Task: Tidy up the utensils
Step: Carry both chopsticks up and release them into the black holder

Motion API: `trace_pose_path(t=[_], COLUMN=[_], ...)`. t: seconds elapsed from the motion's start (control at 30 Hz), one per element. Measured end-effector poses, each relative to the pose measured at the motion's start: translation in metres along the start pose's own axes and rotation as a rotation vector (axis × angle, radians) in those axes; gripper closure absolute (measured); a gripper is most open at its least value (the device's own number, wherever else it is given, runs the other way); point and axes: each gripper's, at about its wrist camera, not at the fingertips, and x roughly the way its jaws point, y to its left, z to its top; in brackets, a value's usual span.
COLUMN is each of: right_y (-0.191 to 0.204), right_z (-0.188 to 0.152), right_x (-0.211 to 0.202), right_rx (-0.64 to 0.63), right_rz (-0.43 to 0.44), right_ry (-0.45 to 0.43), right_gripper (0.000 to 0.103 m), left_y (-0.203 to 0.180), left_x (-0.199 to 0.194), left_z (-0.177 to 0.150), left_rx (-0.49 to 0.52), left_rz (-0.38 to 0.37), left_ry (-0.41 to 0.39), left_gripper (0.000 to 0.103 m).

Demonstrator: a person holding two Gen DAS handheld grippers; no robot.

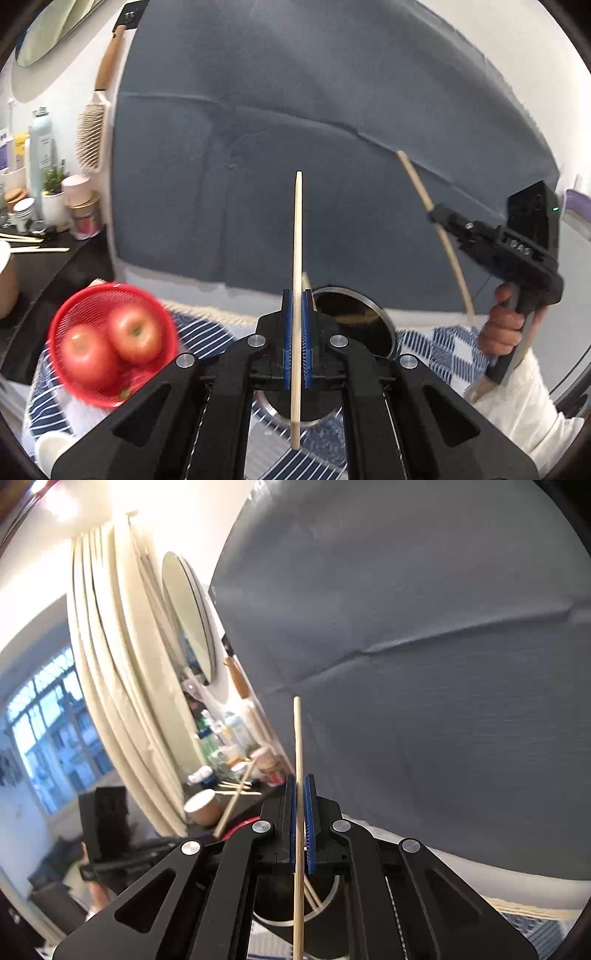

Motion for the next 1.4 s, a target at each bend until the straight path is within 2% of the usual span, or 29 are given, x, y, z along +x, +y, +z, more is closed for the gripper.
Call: trace_pose_path(t=[0.27,0.43,0.53,0.67,0.77,0.83,0.9,1.0,1.17,1.27,1.4], right_y=[-0.014,-0.014,-0.012,-0.015,-0.019,-0.019,-0.019,-0.019,-0.008,-0.001,0.003], right_z=[-0.01,-0.018,-0.02,-0.021,-0.021,-0.023,-0.029,-0.036,-0.041,-0.044,-0.05], right_x=[0.038,0.057,0.066,0.078,0.084,0.088,0.093,0.096,0.089,0.083,0.07], right_rx=[0.081,0.106,0.113,0.13,0.152,0.139,0.124,0.1,0.027,-0.02,-0.057], right_rz=[0.064,0.064,0.067,0.058,0.065,0.04,0.012,-0.016,-0.047,-0.073,-0.081], right_ry=[-0.032,-0.064,-0.093,-0.14,-0.16,-0.164,-0.143,-0.111,-0.071,-0.047,-0.017], right_gripper=[0.099,0.099,0.099,0.099,0.099,0.099,0.099,0.099,0.099,0.099,0.099], left_y=[-0.007,-0.004,-0.004,-0.002,-0.002,0.0,0.0,0.001,0.004,-0.002,-0.007], left_x=[0.021,0.047,0.058,0.065,0.064,0.065,0.065,0.069,0.056,0.048,0.037], left_z=[0.009,0.01,0.006,-0.002,-0.008,-0.011,-0.016,-0.017,-0.022,-0.025,-0.026], left_rx=[-0.064,-0.128,-0.14,-0.186,-0.187,-0.197,-0.207,-0.198,-0.213,-0.173,-0.147], left_rz=[-0.118,-0.129,-0.081,-0.116,-0.115,-0.121,-0.121,-0.078,-0.071,-0.03,-0.01], left_ry=[-0.145,-0.153,-0.159,-0.189,-0.225,-0.235,-0.233,-0.22,-0.21,-0.204,-0.182], left_gripper=[0.098,0.098,0.098,0.098,0.098,0.098,0.098,0.098,0.098,0.098,0.098])
